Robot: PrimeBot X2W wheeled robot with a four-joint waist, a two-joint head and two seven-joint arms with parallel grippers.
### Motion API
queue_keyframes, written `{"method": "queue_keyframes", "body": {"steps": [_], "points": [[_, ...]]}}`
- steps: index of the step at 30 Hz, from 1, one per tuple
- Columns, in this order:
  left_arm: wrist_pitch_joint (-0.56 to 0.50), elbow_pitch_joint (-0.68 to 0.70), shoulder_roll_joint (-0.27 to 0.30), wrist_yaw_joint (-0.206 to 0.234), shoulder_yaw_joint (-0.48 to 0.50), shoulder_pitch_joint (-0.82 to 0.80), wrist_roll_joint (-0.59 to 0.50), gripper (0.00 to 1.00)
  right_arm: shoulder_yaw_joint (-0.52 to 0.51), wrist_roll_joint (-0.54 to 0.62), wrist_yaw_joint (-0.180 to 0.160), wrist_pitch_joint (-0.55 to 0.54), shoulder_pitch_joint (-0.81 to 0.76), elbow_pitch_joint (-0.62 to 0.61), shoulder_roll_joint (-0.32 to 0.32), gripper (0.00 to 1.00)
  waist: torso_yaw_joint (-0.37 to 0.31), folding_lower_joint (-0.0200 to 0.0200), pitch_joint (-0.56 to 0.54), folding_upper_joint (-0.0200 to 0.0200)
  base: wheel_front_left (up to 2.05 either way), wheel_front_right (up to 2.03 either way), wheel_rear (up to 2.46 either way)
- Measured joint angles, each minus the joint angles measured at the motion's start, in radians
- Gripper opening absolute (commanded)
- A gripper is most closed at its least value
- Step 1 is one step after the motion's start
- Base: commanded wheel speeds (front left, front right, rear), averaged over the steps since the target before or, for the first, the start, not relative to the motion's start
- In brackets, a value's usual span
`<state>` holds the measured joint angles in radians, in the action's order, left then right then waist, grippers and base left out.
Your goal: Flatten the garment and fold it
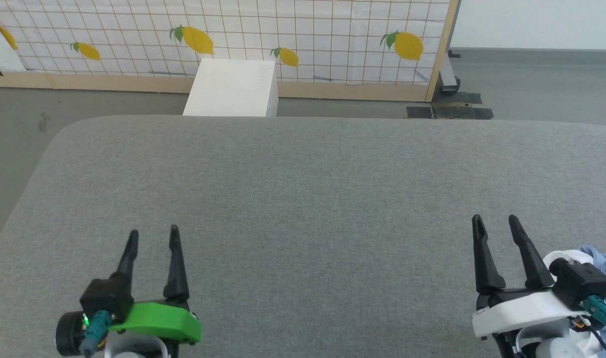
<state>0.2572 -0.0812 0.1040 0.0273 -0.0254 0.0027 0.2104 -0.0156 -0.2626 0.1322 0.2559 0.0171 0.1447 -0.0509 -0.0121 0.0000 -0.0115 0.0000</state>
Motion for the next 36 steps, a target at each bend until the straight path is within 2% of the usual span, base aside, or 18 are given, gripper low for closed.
{"method": "queue_keyframes", "body": {"steps": [13,14,36], "points": [[0.0,-0.073,-0.019,-0.026,-0.014,0.011,-0.009,1.0,0.019,0.015,0.0,0.0,-0.021,0.03,0.0,1.0,-0.006,0.0,-0.006,0.0,0.0,0.0,0.0],[0.0,-0.073,-0.02,-0.027,-0.013,0.011,-0.01,0.0,0.019,0.015,0.0,0.0,-0.021,0.03,0.0,0.0,-0.007,0.0,-0.006,0.0,0.0,0.0,0.0],[-0.032,-0.058,-0.019,-0.027,-0.014,0.01,-0.02,0.0,0.017,0.036,0.0,-0.029,-0.021,0.014,0.0,0.0,-0.005,0.0,-0.003,0.0,0.0,0.0,0.0]]}}
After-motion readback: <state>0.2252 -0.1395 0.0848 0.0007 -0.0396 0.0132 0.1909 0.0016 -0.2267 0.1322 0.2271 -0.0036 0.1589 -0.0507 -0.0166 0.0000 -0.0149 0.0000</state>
